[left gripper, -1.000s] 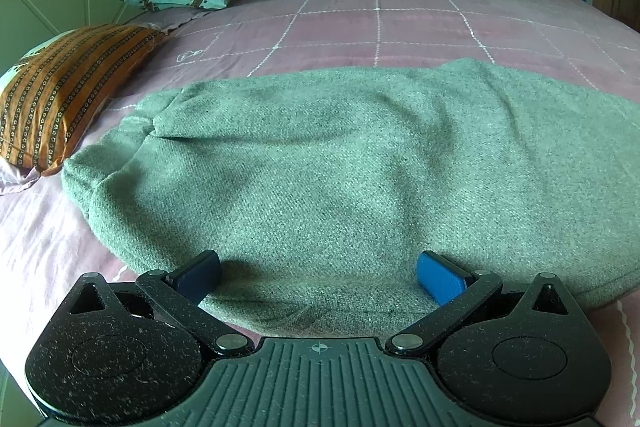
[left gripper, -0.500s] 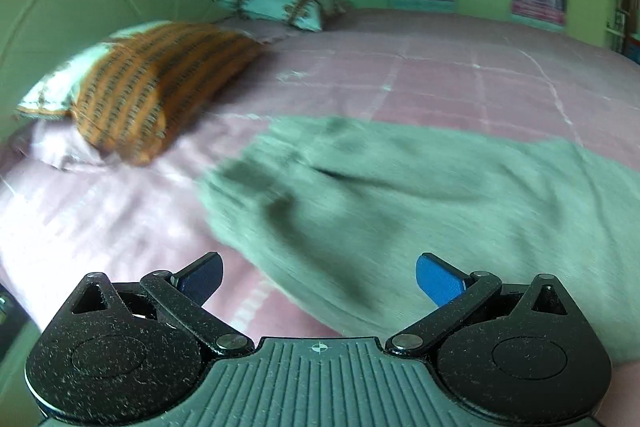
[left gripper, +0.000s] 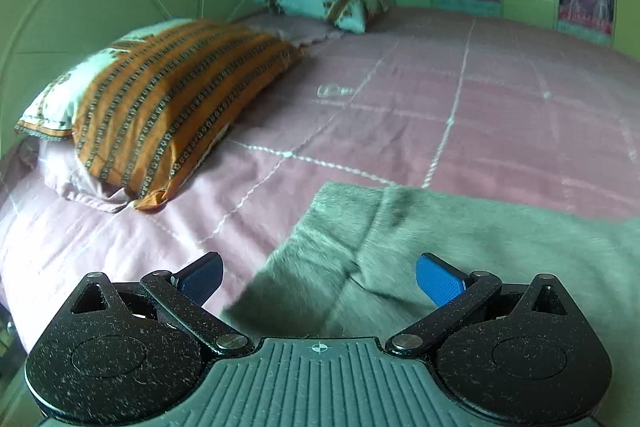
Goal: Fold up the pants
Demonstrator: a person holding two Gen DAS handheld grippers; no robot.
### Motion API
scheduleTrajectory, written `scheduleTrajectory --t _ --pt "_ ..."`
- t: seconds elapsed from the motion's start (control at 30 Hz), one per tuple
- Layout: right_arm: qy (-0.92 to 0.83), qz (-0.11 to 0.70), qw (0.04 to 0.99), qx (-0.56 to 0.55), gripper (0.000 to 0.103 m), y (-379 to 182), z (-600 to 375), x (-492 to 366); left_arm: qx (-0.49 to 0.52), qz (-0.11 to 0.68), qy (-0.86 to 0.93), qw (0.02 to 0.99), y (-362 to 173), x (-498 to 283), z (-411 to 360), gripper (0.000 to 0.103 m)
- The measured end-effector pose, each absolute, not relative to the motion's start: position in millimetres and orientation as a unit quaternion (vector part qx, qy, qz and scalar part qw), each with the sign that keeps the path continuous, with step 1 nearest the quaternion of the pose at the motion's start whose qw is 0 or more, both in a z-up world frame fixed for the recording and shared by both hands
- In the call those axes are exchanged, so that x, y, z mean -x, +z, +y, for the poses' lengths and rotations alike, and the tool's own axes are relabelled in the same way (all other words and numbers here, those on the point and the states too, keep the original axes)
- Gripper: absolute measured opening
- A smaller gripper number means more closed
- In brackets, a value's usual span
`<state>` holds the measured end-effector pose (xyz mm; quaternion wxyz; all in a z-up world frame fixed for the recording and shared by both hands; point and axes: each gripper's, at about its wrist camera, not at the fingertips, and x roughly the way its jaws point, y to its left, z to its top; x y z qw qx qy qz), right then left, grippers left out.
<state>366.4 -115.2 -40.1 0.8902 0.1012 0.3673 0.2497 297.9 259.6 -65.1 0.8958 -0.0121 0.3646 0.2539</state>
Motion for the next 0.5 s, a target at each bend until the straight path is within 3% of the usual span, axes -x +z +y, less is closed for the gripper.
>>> scheduleTrajectory --t 0.13,0.3,0.43,0.5 --pt "0.29 0.405 0.863 -0.086 0.016 -59 -62 -405 -0.01 0.385 0.231 0.893 -87 -323 269 0.103" --pt "0.277 0.449 0.847 -0.069 0.003 -99 -12 -454 -0.002 0.38 0.256 0.889 -96 -334 272 0.103" --pt "0.281 0.427 0.857 -0.067 0.004 -79 -17 -453 0.052 0.373 0.276 0.884 -86 -325 286 0.103" --pt "0.272 0.381 0.881 -0.069 0.012 -63 -36 -441 0.013 0.344 0.282 0.895 -68 -322 272 0.103"
